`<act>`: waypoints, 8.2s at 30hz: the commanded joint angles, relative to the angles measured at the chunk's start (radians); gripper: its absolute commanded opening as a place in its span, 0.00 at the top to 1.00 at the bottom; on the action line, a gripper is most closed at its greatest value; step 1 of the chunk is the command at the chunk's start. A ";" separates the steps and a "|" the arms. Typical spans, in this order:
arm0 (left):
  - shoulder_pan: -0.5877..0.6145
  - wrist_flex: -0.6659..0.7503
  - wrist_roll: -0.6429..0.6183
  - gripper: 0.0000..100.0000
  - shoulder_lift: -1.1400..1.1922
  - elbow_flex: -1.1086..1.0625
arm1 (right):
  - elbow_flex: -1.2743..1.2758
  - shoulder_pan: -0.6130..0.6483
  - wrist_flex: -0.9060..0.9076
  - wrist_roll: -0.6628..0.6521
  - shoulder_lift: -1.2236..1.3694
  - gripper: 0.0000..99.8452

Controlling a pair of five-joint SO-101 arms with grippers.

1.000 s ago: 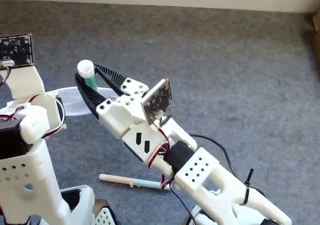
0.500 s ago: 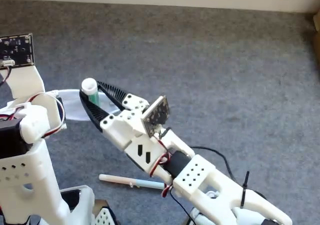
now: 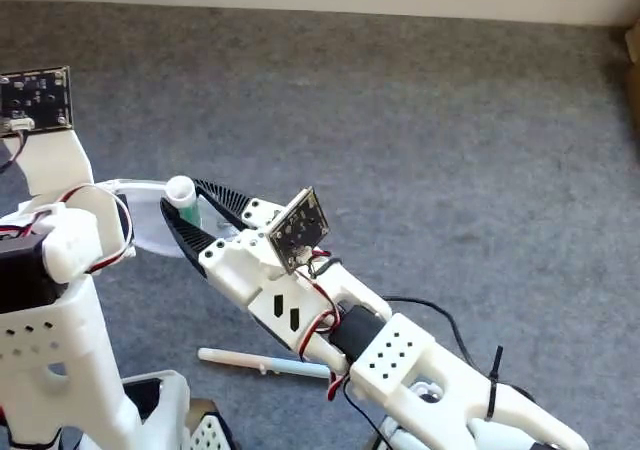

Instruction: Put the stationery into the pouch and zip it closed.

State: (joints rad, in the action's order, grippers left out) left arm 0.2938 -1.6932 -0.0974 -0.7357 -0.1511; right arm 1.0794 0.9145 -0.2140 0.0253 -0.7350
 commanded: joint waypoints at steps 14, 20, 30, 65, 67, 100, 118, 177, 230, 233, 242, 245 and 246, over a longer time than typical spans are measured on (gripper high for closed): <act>-0.019 0.000 -0.011 0.99 0.010 -0.001 | -0.188 0.016 0.392 0.006 -0.007 0.87; -0.018 0.005 -0.009 0.99 0.008 -0.027 | -0.302 0.016 0.599 0.008 -0.007 0.87; -0.018 0.005 -0.009 0.99 0.008 -0.027 | -0.470 0.019 0.852 0.009 -0.007 0.86; -0.015 0.005 -0.009 0.99 0.004 -0.025 | -0.720 -0.101 1.573 0.003 -0.004 0.74; -0.015 0.005 -0.009 0.99 0.004 -0.025 | -0.720 -0.124 1.607 0.003 0.002 0.74; -0.015 0.003 -0.009 0.99 0.004 -0.027 | -0.429 -0.289 1.287 -0.124 0.280 0.74; -0.015 0.003 -0.009 0.99 0.004 -0.027 | -0.446 -0.291 1.099 -0.124 0.552 0.74; -0.015 0.005 -0.005 0.99 0.004 -0.045 | -0.444 -0.335 0.946 -0.130 0.728 1.00; -0.170 -0.068 -0.068 0.99 0.191 0.243 | -0.143 -0.255 0.911 -0.124 -0.602 1.00; -0.166 -0.068 -0.074 0.99 0.260 0.311 | -0.145 -0.231 0.909 -0.124 -0.636 1.00; -0.062 -0.068 -0.138 0.99 0.274 0.352 | -0.137 -0.229 0.561 -0.124 -0.656 1.00; -0.053 -0.068 -0.138 0.99 0.274 0.346 | -0.137 -0.200 0.492 -0.124 -0.656 1.00; -0.053 -0.068 -0.138 0.99 0.274 0.346 | -0.137 -0.182 0.475 -0.124 -0.656 1.00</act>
State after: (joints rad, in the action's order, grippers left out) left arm 0.2263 -1.7561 -0.2232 -0.4641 0.1603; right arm 0.9582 0.6889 0.3429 -0.0944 -1.3702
